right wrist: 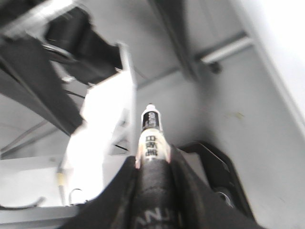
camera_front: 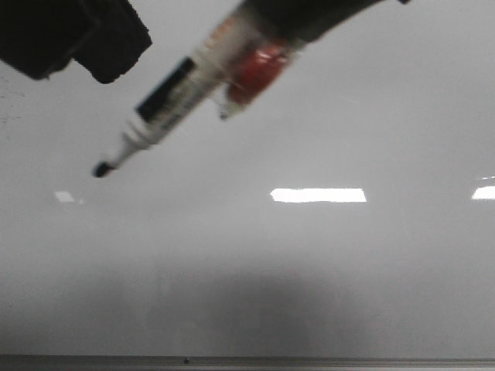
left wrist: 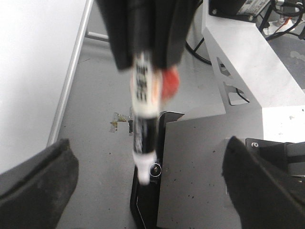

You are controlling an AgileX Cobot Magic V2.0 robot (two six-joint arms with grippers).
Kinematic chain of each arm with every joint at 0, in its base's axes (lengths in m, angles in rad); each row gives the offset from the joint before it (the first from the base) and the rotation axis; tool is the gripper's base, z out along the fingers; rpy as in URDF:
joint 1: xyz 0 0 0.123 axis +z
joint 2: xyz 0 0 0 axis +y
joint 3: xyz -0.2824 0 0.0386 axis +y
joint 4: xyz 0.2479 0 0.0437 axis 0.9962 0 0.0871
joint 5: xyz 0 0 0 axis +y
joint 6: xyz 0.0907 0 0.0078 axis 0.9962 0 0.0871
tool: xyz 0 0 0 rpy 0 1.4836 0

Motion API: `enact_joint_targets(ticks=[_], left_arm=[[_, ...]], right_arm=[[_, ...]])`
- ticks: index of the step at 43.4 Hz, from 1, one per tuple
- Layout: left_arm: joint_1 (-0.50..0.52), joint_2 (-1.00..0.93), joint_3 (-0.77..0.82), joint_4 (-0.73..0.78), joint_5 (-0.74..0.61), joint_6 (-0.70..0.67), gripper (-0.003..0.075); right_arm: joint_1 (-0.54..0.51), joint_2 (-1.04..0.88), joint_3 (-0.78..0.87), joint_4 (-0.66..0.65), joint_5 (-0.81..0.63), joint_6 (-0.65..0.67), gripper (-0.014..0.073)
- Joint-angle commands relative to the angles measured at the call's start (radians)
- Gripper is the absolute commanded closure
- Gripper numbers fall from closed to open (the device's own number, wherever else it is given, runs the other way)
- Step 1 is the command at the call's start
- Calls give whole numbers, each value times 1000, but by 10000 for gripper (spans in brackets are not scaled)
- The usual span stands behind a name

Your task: Write number 9 on whiteboard

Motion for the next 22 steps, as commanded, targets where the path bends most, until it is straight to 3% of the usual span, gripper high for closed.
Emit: enact_joint_targets(ticks=[1, 8, 22], left_arm=[[-8, -21, -33, -57, -26, 1, 127], [-8, -21, -33, -57, -20, 1, 245], [-8, -21, -33, -57, 10, 1, 712]], right_arm=[[-58, -99, 34, -3, -88, 40, 653], [-148, -171, 139, 20, -371, 47, 653], [-154, -98, 154, 119, -697, 47, 653]])
